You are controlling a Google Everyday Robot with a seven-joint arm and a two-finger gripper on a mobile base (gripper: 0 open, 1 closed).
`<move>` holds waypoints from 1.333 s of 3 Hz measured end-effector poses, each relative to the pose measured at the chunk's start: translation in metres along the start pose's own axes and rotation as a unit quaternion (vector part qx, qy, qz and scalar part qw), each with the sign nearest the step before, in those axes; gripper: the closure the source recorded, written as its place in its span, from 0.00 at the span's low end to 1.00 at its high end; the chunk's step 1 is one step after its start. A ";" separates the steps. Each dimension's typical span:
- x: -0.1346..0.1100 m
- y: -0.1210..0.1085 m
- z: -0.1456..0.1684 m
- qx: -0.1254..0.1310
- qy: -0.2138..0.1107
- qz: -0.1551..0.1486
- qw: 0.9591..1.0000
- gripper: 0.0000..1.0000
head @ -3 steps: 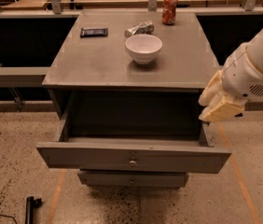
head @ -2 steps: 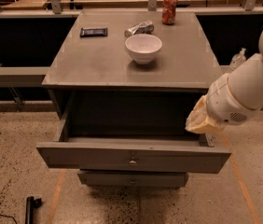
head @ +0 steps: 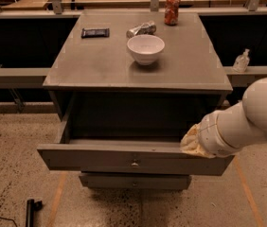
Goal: Close top drawer
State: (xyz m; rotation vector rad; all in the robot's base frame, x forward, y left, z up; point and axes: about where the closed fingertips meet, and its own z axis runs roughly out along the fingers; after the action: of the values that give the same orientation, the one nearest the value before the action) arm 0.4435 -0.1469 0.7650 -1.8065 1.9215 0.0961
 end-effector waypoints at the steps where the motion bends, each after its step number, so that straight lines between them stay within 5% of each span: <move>1: -0.003 -0.016 0.003 0.038 -0.005 -0.003 0.999 1.00; 4: 0.000 0.011 0.029 0.023 -0.005 -0.018 1.000 1.00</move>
Offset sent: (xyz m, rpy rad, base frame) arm 0.0144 0.0020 0.0017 0.0075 -0.0698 -0.0215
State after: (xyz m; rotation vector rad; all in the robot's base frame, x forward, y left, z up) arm 0.4413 -0.1342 0.7367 -1.8072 1.8682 0.0468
